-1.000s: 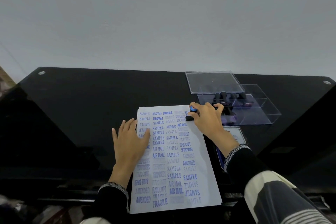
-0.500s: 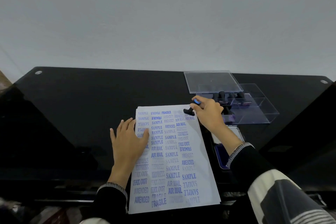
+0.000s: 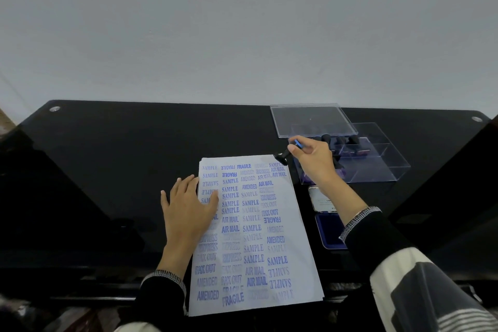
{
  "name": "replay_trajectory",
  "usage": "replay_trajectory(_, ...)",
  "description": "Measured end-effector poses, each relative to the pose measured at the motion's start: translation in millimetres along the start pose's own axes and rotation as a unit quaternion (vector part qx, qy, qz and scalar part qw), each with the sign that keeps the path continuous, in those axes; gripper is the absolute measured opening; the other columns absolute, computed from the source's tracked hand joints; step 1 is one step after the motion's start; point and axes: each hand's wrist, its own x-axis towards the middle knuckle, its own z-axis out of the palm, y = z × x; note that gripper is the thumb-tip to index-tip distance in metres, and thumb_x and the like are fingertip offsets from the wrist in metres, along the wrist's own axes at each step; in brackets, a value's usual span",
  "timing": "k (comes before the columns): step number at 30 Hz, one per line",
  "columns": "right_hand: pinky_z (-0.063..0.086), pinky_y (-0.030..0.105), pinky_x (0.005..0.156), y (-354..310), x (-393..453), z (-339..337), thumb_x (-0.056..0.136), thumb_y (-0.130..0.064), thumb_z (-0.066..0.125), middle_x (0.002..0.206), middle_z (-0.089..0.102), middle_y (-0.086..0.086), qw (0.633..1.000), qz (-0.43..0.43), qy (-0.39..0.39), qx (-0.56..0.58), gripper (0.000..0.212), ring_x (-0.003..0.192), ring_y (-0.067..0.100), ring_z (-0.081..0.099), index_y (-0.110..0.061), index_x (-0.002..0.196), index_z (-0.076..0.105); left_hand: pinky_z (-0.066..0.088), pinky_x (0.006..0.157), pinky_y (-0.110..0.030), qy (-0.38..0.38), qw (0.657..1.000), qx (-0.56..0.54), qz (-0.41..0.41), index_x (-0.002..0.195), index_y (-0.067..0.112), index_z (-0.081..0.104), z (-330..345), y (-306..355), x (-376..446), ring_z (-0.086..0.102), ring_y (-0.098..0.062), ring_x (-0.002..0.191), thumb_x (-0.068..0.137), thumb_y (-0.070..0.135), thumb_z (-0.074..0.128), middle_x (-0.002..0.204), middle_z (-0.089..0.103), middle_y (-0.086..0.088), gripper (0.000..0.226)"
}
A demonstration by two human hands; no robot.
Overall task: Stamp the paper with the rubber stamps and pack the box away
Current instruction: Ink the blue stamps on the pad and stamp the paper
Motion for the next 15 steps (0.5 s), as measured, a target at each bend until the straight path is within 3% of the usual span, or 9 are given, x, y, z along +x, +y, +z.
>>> replay_trajectory(2, 0.05, 0.032, 0.092, 0, 0, 0, 0.089, -0.016, 0.064, 0.109, 0.069, 0.007, 1.0, 0.001, 0.002, 0.009, 0.026, 0.1, 0.017, 0.063, -0.014, 0.114, 0.067, 0.007, 0.119, -0.05, 0.0, 1.0, 0.003, -0.001, 0.14, 0.018, 0.045, 0, 1, 0, 0.024, -0.018, 0.144, 0.089, 0.052, 0.053, 0.147, 0.043, 0.002, 0.062)
replay_trajectory(6, 0.049, 0.01, 0.072, -5, -3, -6, 0.085, -0.01, 0.067, 0.103, 0.068, 0.002, 0.992, 0.012, 0.03, 0.118, 0.024, 0.094, 0.012, 0.064, -0.015, 0.109, 0.068, 0.011, 0.116, -0.052, 0.002, 1.0, 0.012, 0.014, 0.139, 0.025, 0.043, -1, 4, -1, 0.03, -0.021, 0.141, 0.091, 0.048, 0.053, 0.143, 0.045, 0.002, 0.055)
replay_trajectory(8, 0.051, 0.012, 0.073, -6, -5, -14, 0.084, -0.007, 0.069, 0.101, 0.069, 0.004, 0.98, 0.03, 0.063, 0.188, 0.024, 0.087, 0.01, 0.066, -0.016, 0.106, 0.068, 0.013, 0.117, -0.053, -0.011, 0.999, 0.038, 0.028, 0.134, 0.028, 0.049, -2, 4, -2, 0.031, -0.02, 0.14, 0.093, 0.047, 0.049, 0.142, 0.045, 0.004, 0.045)
replay_trajectory(11, 0.054, 0.026, 0.085, -3, -9, -30, 0.083, -0.004, 0.069, 0.099, 0.07, 0.007, 0.959, 0.054, 0.1, 0.259, 0.026, 0.084, 0.016, 0.068, -0.015, 0.107, 0.067, 0.009, 0.117, -0.054, -0.029, 0.998, 0.048, 0.021, 0.129, 0.029, 0.053, -3, 10, -3, 0.027, -0.02, 0.141, 0.097, 0.041, 0.045, 0.143, 0.043, 0.005, 0.035)
replay_trajectory(15, 0.054, 0.028, 0.084, 2, -17, -52, 0.085, -0.004, 0.065, 0.097, 0.069, 0.008, 0.941, 0.062, 0.121, 0.31, 0.026, 0.082, 0.016, 0.068, -0.015, 0.109, 0.066, 0.01, 0.117, -0.053, -0.005, 0.999, 0.043, 0.024, 0.129, 0.024, 0.054, 4, 36, -8, 0.026, -0.022, 0.142, 0.098, 0.029, 0.047, 0.148, 0.039, -0.001, 0.033)
